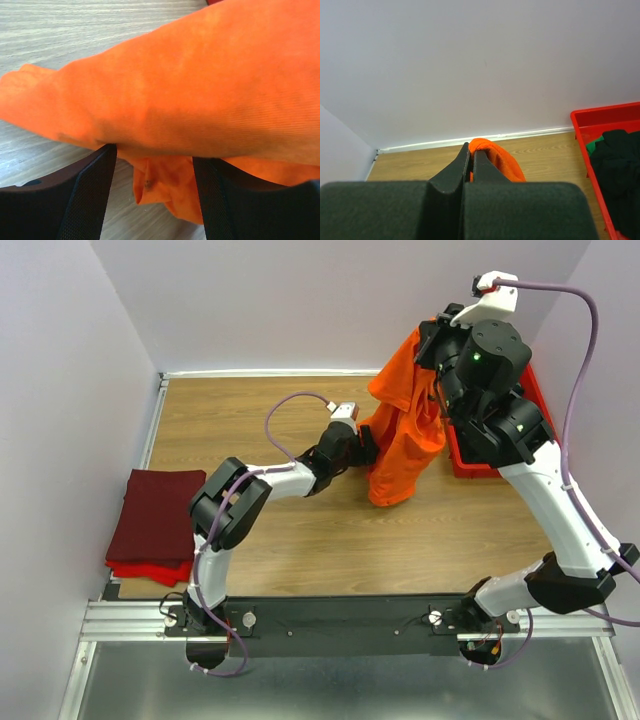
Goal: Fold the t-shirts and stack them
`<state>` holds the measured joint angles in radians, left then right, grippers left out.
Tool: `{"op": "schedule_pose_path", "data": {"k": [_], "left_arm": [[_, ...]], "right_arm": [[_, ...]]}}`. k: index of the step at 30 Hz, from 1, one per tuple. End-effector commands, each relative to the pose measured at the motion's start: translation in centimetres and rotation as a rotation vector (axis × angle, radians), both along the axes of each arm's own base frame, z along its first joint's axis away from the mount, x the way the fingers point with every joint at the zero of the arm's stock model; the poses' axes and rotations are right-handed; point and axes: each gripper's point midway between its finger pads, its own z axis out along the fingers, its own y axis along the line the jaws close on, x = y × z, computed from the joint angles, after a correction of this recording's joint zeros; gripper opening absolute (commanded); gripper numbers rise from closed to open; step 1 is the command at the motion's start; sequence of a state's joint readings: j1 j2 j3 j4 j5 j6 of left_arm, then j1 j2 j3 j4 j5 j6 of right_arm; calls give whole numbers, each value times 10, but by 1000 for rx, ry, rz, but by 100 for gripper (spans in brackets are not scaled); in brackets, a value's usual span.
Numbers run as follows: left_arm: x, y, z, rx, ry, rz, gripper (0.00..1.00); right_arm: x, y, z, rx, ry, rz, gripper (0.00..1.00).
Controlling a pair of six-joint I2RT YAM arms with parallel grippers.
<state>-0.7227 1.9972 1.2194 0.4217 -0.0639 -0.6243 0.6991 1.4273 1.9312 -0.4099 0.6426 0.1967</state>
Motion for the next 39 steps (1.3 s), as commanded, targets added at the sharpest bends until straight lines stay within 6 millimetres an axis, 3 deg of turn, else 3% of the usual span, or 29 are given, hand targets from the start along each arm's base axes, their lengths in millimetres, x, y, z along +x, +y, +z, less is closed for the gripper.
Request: {"op": "schedule_pose_path", "data": {"k": [1, 4, 5, 10, 12, 14, 18, 19, 21, 22, 24, 30, 33, 34, 39], "left_arm": [[16, 8, 3, 17, -45, 96, 67], [20, 16, 5, 25, -55, 144, 61], [21, 18, 6, 29, -59, 155, 54], [28, 32, 16, 49, -88, 234, 37], [29, 37, 19, 57, -94, 250, 25], [29, 44, 27, 66, -98, 274, 1], [21, 67, 34, 97, -96, 329, 0], [21, 75, 46, 90, -112, 357, 0], [16, 89, 46, 119, -101, 380, 0], [16, 100, 58, 113, -112, 410, 0], [11, 116, 62, 136, -102, 434, 0], [-8, 171, 135, 136, -183, 539, 0], [-31, 196, 192, 94, -255, 563, 0], [-32, 198, 190, 112, -247, 563, 0], [-72, 231, 250, 53, -314, 576, 0]], "right_arm": [[-4, -3, 15, 13, -26, 3, 0], [-3, -3, 15, 13, -26, 4, 1], [-4, -3, 16, 16, -27, 3, 0], [-5, -7, 17, 20, -27, -14, 0], [-5, -10, 17, 16, -26, -28, 0], [-6, -14, 17, 15, -27, -42, 1], [-7, -25, 16, -1, -21, -98, 0], [-7, -32, 15, -9, -16, -139, 0], [-5, -41, 13, -25, -9, -197, 0], [-3, -42, 14, -24, -10, -208, 1], [1, -46, 19, -28, -18, -221, 1], [-7, -53, 35, 9, -50, -218, 1], [-16, -53, 36, 34, -59, -178, 1], [-21, -55, 41, 48, -69, -170, 0], [-37, -56, 25, 77, -54, -108, 0]]}}
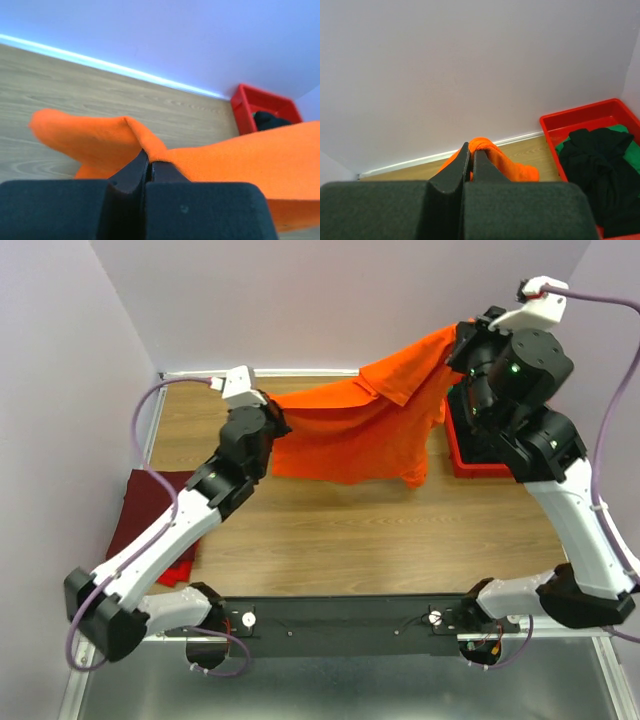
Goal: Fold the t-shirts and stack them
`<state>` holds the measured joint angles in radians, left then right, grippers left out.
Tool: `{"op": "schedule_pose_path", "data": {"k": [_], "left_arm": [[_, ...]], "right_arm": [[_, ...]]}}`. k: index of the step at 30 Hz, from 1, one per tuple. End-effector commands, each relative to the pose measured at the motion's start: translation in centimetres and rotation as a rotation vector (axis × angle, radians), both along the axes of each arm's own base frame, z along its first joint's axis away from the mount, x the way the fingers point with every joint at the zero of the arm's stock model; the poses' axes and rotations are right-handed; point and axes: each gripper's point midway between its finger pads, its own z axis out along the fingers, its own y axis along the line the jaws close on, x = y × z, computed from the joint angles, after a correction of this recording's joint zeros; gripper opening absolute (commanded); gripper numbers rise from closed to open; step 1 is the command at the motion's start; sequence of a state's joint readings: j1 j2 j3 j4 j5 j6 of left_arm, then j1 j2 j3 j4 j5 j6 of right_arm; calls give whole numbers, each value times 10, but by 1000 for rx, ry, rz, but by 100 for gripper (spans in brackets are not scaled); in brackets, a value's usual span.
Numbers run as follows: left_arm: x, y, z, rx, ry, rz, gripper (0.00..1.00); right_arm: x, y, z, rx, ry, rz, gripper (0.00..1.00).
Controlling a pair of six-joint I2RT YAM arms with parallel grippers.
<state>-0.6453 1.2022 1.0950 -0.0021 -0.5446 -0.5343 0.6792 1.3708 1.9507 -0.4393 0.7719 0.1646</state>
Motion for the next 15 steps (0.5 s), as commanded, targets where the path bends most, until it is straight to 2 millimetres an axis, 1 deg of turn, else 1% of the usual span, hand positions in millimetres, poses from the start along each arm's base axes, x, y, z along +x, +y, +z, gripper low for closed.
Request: {"op": "schedule_pose_path", "data": {"k": [1, 2, 3, 4, 5, 6, 7, 8, 9, 10, 11, 12, 13, 14, 15], "left_arm": [[-23, 34, 30, 27, -28, 57, 0], [-27, 40, 42, 11, -57, 59, 0], [-27, 43, 48, 9, -70, 64, 0], [-22, 47, 53, 5, -83, 67, 0], [-18, 49, 59, 10, -97, 70, 0], [-12, 51, 62, 7, -101, 73, 0], [-6, 50, 63, 6, -102, 55, 0], [11, 58, 61, 6, -101, 76, 0], [19, 61, 68, -3, -121, 80, 0], [35, 57, 68, 1, -137, 66, 0], [45, 57, 68, 3, -144, 64, 0], [57, 66, 80, 0, -171, 79, 0], [66, 61, 82, -1, -180, 44, 0], [87, 65, 87, 2, -198, 56, 0], [97, 65, 92, 4, -216, 48, 0]], "right_arm": [[-19, -4, 2, 76, -28, 61, 0], [-17, -1, -4, 76, -15, 68, 0], [-10, 6, -18, 63, 14, 76, 1], [-5, 14, -26, 73, 30, 97, 1], [2, 18, -36, 69, 50, 102, 1], [17, 29, -50, 58, 81, 114, 1], [27, 42, -57, 81, 96, 178, 1], [39, 46, -62, 99, 109, 209, 1], [61, 30, -70, 123, 128, 194, 1], [82, 47, -84, 167, 172, 288, 1], [99, 46, -91, 184, 186, 306, 1], [118, 32, -96, 204, 196, 295, 1], [125, 38, -81, 235, 171, 358, 1], [157, 35, -106, 243, 215, 353, 1], [170, 33, -108, 262, 213, 353, 1]]}}
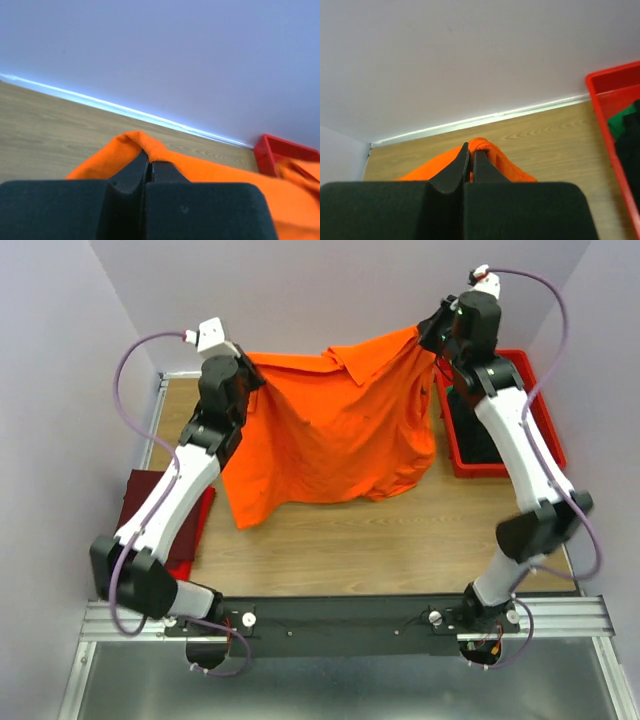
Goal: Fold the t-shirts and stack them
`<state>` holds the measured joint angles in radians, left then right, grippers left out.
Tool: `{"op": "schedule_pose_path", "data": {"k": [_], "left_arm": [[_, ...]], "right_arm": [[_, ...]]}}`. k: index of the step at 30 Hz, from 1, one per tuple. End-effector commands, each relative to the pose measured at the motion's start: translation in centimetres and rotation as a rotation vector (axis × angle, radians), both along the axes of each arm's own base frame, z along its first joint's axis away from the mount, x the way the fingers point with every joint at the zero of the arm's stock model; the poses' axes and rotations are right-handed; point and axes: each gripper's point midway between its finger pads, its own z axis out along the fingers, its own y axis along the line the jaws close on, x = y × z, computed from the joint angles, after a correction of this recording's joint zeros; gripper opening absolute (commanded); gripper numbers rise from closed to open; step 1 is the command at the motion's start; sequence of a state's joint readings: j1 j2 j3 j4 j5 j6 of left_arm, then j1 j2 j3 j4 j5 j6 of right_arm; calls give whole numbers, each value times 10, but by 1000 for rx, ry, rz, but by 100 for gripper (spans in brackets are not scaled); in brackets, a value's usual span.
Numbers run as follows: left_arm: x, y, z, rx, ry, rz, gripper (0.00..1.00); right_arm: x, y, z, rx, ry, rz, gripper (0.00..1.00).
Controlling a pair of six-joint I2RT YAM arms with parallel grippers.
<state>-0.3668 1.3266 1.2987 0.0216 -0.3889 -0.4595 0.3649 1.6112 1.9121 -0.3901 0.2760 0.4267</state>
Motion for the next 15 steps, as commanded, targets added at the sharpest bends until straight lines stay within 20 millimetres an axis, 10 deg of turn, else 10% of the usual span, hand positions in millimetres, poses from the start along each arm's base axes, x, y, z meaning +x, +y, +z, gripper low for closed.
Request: {"op": "schedule_pose_path", "data": {"k": [1, 2, 5, 6, 11, 14, 15], "left_arm": [[52, -13, 30, 21, -122, -106, 0], [60, -11, 57, 14, -178, -112, 0], [94, -3, 64, 29, -189, -133, 0], [95, 2, 94, 28, -248, -135, 0], [96, 18, 135, 87, -310, -123, 0], [86, 19, 136, 89, -308, -131, 0], [89, 18, 112, 92, -261, -133, 0]], "right_arm": [[52, 21, 17, 155, -35, 216, 1], [79, 15, -5, 162, -1, 205, 1], [92, 11, 43, 229, -115, 258, 1], [105, 6, 36, 240, -111, 254, 1], [88, -3, 89, 267, -246, 271, 1], [82, -4, 72, 260, -201, 269, 1], [89, -5, 36, 259, -120, 252, 1]]}}
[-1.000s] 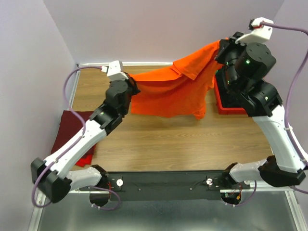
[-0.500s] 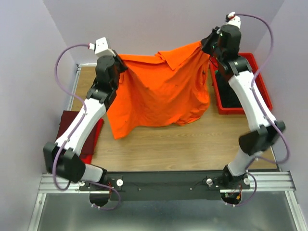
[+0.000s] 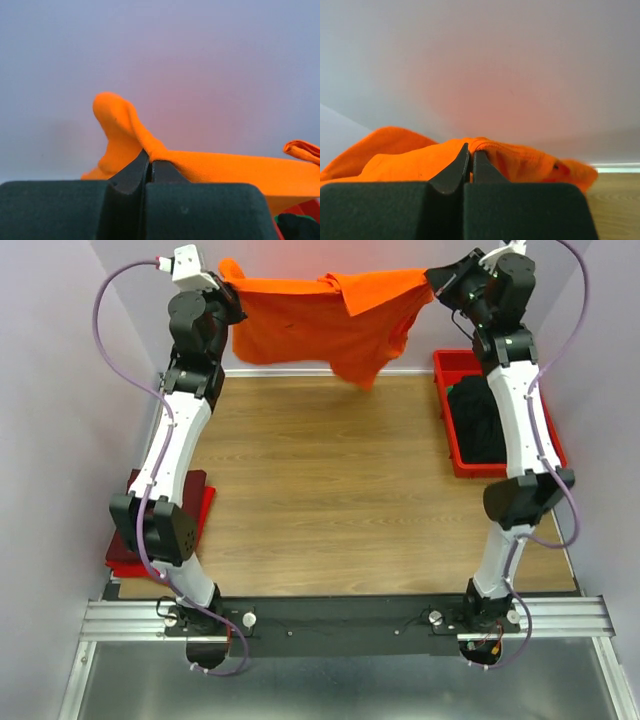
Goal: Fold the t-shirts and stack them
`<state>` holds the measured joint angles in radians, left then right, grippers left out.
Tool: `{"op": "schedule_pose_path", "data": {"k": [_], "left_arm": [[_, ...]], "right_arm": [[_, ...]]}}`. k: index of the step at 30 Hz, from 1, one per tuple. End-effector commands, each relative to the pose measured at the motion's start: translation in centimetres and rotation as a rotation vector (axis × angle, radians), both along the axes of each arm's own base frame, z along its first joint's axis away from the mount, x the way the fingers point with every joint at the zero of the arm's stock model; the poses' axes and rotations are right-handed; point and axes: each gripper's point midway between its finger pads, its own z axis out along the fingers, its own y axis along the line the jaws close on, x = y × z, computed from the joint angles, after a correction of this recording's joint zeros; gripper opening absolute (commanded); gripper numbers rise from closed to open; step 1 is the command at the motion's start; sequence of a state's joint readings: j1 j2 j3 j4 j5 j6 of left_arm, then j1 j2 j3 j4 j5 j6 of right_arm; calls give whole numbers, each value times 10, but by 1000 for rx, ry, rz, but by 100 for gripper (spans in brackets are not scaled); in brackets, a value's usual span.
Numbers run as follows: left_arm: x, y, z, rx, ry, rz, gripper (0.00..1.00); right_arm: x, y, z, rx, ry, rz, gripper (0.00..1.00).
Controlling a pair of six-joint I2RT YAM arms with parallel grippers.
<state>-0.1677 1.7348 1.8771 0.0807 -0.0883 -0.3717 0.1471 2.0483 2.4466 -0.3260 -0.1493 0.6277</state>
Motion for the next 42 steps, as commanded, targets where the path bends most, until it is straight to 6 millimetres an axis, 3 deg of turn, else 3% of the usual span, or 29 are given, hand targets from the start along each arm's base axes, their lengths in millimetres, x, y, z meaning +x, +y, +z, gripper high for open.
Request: {"op": "schedule_pose_path", "data": {"k": [1, 2, 3, 4, 5, 6, 7, 8, 10, 11, 12, 13, 14, 15, 16, 19, 22, 25, 26, 28, 29, 30, 32, 35, 42], "left_arm": [[-26, -2, 6, 17, -23, -33, 0], [-27, -1, -6, 11, 2, -30, 0], [-24, -2, -43, 5, 79, -30, 0], [-27, -2, -61, -9, 116, -33, 0], [-37, -4, -66, -55, 125, -48, 0], [-40, -4, -118, -67, 225, -46, 0], [-46, -3, -138, -91, 265, -44, 0], [-60, -4, -176, -144, 334, -47, 2], [-78, -7, -202, -184, 380, -63, 15], [-85, -9, -218, -215, 414, -65, 34], [-97, -9, -254, -224, 486, -59, 41], [-105, -10, -265, -237, 509, -63, 47], [-115, -10, -273, -277, 531, -46, 51], [-128, -5, -300, -291, 588, -11, 53], [-138, -2, -301, -308, 585, 11, 54], [-159, 13, -327, -340, 652, 108, 54], [-170, 43, -338, -341, 674, 288, 52], [-169, 50, -344, -343, 697, 347, 50], [-167, 49, -355, -336, 734, 350, 47], [-158, 44, -356, -337, 751, 343, 45], [-156, 44, -369, -329, 792, 360, 45], [-154, 45, -372, -330, 803, 373, 44], [-148, 45, -377, -326, 818, 392, 43], [-144, 45, -381, -333, 822, 400, 43], [-145, 38, -381, -346, 818, 358, 42]], "right_arm": [[-26, 3, 0, 13, -5, 36, 1], [-27, 1, -16, 6, 28, 31, 1], [-28, 0, -32, 1, 64, 26, 1], [-30, -1, -50, -4, 102, 21, 1], [-38, -3, -94, -12, 194, 16, 1], [-43, -4, -114, -14, 235, 16, 1], [-51, -5, -142, -14, 292, 12, 1], [-67, -8, -187, -11, 384, 2, 1], [-87, -15, -238, -19, 482, -26, 1], [-106, -20, -284, -35, 580, -39, 3], [-115, -23, -304, -44, 622, -46, 11], [-122, -25, -322, -54, 660, -47, 19], [-138, -25, -352, -67, 729, -30, 41], [-145, -25, -363, -76, 752, -21, 50], [-150, -27, -370, -91, 762, -22, 61], [-170, -36, -387, -118, 793, -54, 72], [-183, -37, -385, -122, 783, -51, 73], [-186, -27, -382, -111, 764, -20, 73], [-186, -19, -384, -115, 764, -3, 73], [-186, -6, -386, -129, 767, 19, 73], [-186, 0, -387, -146, 765, 22, 73], [-189, 21, -387, -172, 759, 58, 73], [-190, 37, -389, -214, 748, 53, 73], [-201, 71, -409, -318, 758, 73, 72], [-194, 104, -431, -501, 717, 31, 66]]}}
